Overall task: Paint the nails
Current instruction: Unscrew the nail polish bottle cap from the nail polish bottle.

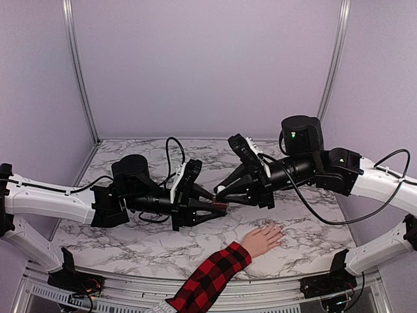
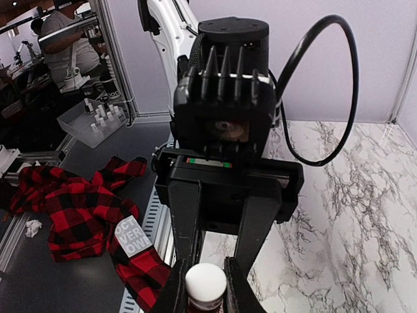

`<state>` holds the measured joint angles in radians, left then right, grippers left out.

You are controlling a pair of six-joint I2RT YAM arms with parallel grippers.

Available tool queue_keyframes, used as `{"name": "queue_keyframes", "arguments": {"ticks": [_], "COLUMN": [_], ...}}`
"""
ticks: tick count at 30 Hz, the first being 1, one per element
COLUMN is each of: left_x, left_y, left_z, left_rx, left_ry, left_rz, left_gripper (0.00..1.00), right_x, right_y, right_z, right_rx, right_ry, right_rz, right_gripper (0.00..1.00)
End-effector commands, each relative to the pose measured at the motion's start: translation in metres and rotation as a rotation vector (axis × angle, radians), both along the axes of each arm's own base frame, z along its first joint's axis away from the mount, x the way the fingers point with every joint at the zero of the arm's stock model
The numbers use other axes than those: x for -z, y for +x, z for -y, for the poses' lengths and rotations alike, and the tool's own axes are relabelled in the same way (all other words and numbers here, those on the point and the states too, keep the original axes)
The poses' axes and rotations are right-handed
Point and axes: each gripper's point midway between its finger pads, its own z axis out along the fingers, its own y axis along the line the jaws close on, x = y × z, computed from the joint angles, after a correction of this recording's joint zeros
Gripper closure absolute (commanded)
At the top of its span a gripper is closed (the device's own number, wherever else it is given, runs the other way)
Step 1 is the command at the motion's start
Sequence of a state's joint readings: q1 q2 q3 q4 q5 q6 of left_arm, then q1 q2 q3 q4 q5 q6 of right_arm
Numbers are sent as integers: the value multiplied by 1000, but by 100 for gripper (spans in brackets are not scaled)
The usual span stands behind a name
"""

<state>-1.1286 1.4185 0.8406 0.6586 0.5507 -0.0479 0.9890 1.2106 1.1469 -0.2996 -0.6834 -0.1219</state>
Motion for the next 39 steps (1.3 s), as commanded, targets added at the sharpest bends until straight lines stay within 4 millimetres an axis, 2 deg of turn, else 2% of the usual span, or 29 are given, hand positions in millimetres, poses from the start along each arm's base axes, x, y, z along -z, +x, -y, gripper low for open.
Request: {"name": "queue_keyframes", "arguments": {"ticks": [1,5,7,12,14,20,25,29,32,37,39], "left_x": [-22,-18,-13,-6,-2,9,22,35,42,48,51], "left_y": [-33,-26,-18,8,16,45,80,104,112,117,119], "left_z": [0,2,3,4,4,4,-6,-15,-14,-7,-8], "left_rx": [137,96,50,-96,-138,-294,-487,-623,-655,-655,-662], "left_ry": [-56,-45,-32,-4,5,35,61,86,100,111,115], "left_rz": [90,88,87,72,66,53,-14,-39,-54,-69,-77], "left_gripper": [100,100,100,100,100,100,100,100,100,100,100], "right_x": [-31,-33,-36,-45,-49,-64,-78,-87,-94,-114,-114], "right_y": [3,12,18,45,57,96,110,120,126,142,153], "right_z": [-8,-7,-6,0,2,6,6,3,4,21,30], "right_rx": [-9,43,79,213,271,474,558,600,615,619,633], "right_ry": [115,110,112,111,109,94,98,109,122,202,215], "right_rz": [82,81,73,26,-17,-167,-265,-341,-381,-457,-478], "right_gripper": [97,79,62,35,28,16,2,2,1,2,2]}}
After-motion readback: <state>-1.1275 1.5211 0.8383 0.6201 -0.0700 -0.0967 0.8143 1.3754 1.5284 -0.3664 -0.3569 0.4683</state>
